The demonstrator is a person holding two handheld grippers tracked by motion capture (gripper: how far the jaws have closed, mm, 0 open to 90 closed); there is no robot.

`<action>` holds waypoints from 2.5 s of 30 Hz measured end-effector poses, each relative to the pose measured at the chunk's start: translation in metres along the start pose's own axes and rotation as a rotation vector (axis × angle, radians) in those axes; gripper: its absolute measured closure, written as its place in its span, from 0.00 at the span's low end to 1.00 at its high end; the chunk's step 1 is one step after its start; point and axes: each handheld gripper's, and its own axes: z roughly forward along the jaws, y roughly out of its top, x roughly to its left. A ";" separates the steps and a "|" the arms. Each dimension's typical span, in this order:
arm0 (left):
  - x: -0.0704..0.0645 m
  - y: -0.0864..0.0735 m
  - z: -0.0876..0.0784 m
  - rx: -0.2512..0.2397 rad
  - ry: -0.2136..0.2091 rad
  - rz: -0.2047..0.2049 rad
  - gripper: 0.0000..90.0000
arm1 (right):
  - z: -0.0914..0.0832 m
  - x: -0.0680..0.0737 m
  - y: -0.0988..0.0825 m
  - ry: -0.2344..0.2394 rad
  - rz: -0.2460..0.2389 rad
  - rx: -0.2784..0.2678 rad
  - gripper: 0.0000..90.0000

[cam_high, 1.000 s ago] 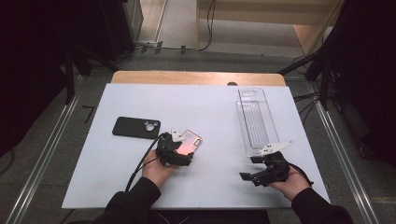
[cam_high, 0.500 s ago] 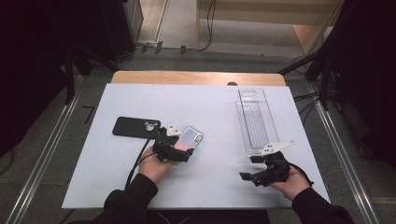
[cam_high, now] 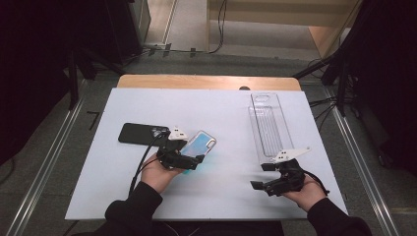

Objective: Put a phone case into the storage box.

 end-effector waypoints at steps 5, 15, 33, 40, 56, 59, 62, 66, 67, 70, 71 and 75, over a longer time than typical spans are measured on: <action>-0.004 0.000 -0.004 -0.019 -0.041 0.014 0.19 | -0.002 0.002 0.003 0.013 0.014 -0.023 0.17; -0.015 -0.002 -0.004 -0.088 -0.076 0.082 0.19 | -0.005 0.011 0.014 0.020 0.026 -0.072 0.17; -0.026 -0.014 -0.002 -0.275 0.028 0.070 0.19 | -0.002 0.034 0.048 -0.004 0.069 -0.154 0.17; -0.026 -0.018 0.001 -0.315 0.042 0.023 0.19 | 0.001 0.040 0.068 -0.007 0.084 -0.158 0.17; -0.035 -0.025 0.006 -0.404 0.087 0.029 0.19 | 0.011 0.044 0.104 0.028 0.139 -0.185 0.17; -0.036 -0.027 0.007 -0.417 0.077 0.027 0.19 | 0.014 0.042 0.108 0.036 0.156 -0.192 0.17; -0.037 -0.027 0.007 -0.435 0.061 0.015 0.19 | 0.017 0.040 0.113 0.026 0.163 -0.178 0.17; -0.037 -0.028 0.007 -0.450 0.033 -0.021 0.19 | 0.022 0.038 0.119 0.005 0.155 -0.167 0.17; -0.038 -0.029 0.008 -0.454 0.029 -0.025 0.19 | 0.023 0.037 0.120 0.008 0.164 -0.169 0.17; -0.040 -0.028 0.006 -0.472 0.021 -0.031 0.19 | 0.026 0.035 0.123 0.010 0.170 -0.165 0.17; -0.040 -0.028 0.006 -0.475 0.023 -0.026 0.19 | 0.027 0.034 0.124 0.017 0.179 -0.164 0.17; -0.043 -0.028 0.006 -0.477 0.045 -0.013 0.19 | 0.032 0.031 0.129 0.060 0.208 -0.162 0.17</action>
